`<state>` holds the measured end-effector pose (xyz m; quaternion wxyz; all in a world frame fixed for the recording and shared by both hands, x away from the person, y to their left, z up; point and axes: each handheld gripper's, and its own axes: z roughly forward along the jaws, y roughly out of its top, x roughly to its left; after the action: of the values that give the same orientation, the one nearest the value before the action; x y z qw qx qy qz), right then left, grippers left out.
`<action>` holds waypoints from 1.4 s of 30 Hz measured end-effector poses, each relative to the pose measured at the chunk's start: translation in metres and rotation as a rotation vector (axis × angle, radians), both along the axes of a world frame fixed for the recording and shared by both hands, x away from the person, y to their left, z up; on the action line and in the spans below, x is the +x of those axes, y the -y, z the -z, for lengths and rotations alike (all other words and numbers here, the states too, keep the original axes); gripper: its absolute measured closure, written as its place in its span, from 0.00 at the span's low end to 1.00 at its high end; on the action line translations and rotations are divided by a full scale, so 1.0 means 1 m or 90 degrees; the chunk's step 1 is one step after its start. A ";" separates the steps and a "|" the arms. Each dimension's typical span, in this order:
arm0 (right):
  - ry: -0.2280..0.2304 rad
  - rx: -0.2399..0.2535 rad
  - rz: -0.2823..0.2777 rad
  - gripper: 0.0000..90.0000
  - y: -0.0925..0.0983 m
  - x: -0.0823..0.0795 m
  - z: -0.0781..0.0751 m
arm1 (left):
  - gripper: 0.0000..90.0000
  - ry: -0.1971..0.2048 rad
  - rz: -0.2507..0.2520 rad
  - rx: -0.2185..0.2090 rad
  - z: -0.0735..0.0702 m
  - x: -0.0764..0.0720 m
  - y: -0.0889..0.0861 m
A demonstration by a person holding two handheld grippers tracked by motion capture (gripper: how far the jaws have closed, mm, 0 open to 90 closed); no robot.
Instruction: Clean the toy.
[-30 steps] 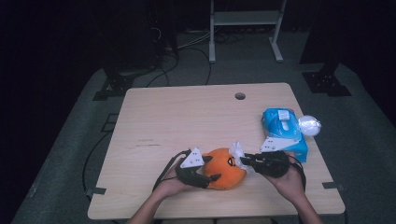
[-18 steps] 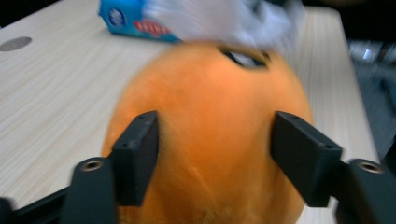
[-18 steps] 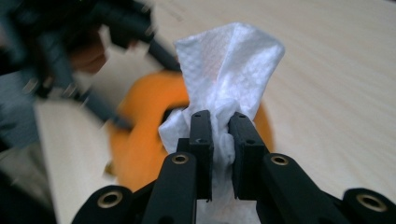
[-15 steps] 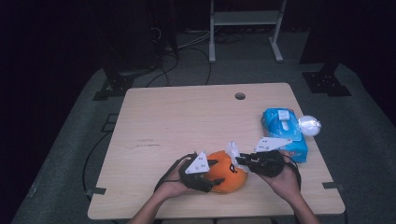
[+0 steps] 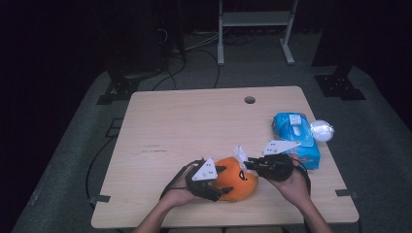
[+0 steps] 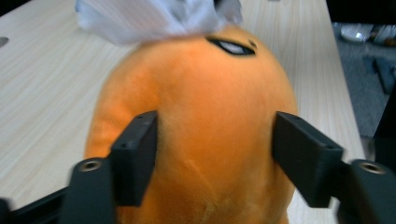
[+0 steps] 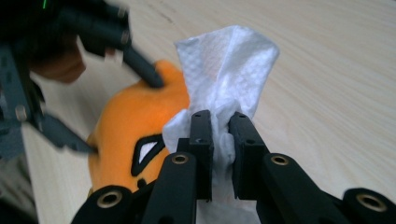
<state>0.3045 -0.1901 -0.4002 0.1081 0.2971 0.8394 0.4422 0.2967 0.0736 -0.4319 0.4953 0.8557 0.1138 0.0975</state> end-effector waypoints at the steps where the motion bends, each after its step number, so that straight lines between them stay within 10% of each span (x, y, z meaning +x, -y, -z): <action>1: -0.004 -0.001 -0.010 0.89 0.002 0.000 0.001 | 0.31 -0.008 -0.010 -0.021 -0.003 0.002 -0.002; 7: -0.032 0.022 -0.078 0.88 0.012 -0.001 0.002 | 0.27 -0.026 -0.041 -0.022 0.003 0.007 -0.003; 13: -0.018 0.039 -0.020 0.87 0.000 0.004 -0.004 | 0.32 0.017 -0.016 0.018 -0.001 -0.005 0.005; 21: -0.020 0.028 -0.091 0.88 -0.009 -0.003 0.001 | 0.14 -0.066 -0.040 -0.052 -0.010 0.011 -0.013; 29: -0.027 0.027 -0.167 0.88 -0.008 -0.014 -0.001 | 0.13 -0.195 -0.004 -0.070 0.014 0.017 -0.006; 33: -0.007 0.050 -0.126 0.88 -0.003 -0.013 -0.006 | 0.39 -0.131 -0.008 -0.077 0.004 0.013 -0.009; 39: 0.035 0.084 -0.068 0.88 -0.003 -0.012 -0.016 | 0.44 0.058 -0.034 -0.067 -0.010 0.001 -0.007; 42: 0.023 0.077 -0.051 0.88 -0.004 -0.007 -0.011 | 0.39 0.031 -0.031 -0.059 -0.006 0.004 -0.009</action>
<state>0.2970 -0.1857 -0.3892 0.0876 0.2613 0.8199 0.5017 0.3012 0.0829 -0.4262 0.5346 0.8261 0.1271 0.1252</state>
